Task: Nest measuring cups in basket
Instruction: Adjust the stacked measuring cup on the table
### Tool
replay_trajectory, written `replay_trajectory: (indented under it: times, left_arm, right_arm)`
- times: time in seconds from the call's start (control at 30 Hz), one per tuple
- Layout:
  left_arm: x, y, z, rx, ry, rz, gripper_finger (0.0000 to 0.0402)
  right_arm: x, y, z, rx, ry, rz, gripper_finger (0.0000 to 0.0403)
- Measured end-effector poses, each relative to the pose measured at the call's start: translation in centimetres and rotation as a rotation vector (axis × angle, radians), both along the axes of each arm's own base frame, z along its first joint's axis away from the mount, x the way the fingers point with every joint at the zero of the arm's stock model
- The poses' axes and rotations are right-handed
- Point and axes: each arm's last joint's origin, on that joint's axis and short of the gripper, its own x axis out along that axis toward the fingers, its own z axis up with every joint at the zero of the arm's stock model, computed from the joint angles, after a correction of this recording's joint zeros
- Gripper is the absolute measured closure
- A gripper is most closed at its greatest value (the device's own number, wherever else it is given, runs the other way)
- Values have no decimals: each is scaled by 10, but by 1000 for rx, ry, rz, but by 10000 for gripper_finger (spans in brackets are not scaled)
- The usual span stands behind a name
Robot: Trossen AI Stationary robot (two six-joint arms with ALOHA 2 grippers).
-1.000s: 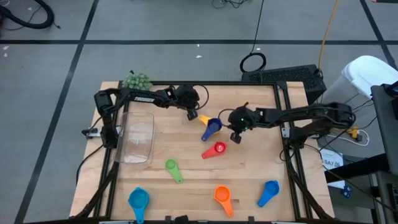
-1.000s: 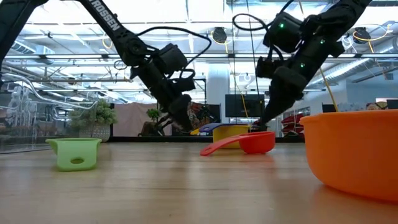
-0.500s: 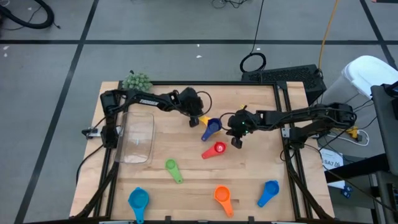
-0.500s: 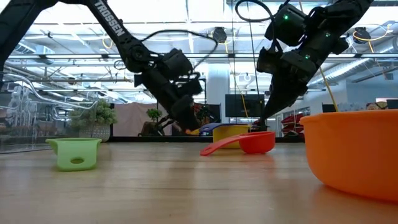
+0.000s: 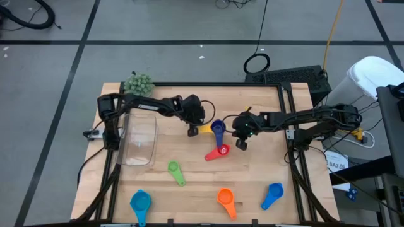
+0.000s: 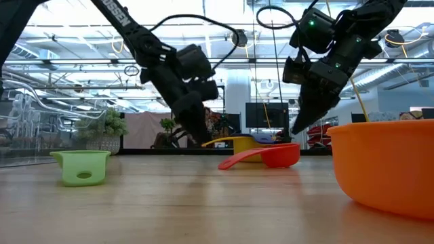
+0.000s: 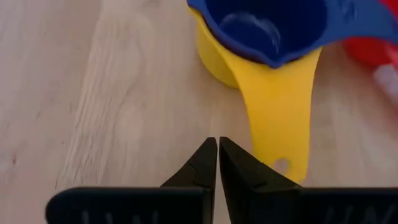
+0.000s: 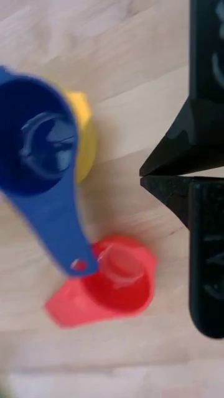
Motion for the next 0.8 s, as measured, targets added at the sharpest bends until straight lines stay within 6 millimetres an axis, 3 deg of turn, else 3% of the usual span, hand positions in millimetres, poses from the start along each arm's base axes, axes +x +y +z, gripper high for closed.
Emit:
replay_trajectory:
  times: [0.17, 0.47, 0.8]
  left_arm:
    - [0, -4, 11, -31, -28, 42, 380]
    - [-2, -13, 8, 1, 40, 50, 380]
    - [-5, -1, 8, 102, 61, 118, 380]
  right_arm:
    - [-5, -2, -3, -10, 64, -25, 403]
    - [-5, -2, -3, -8, 57, -24, 403]
    - [-4, 1, -3, -3, 58, -14, 403]
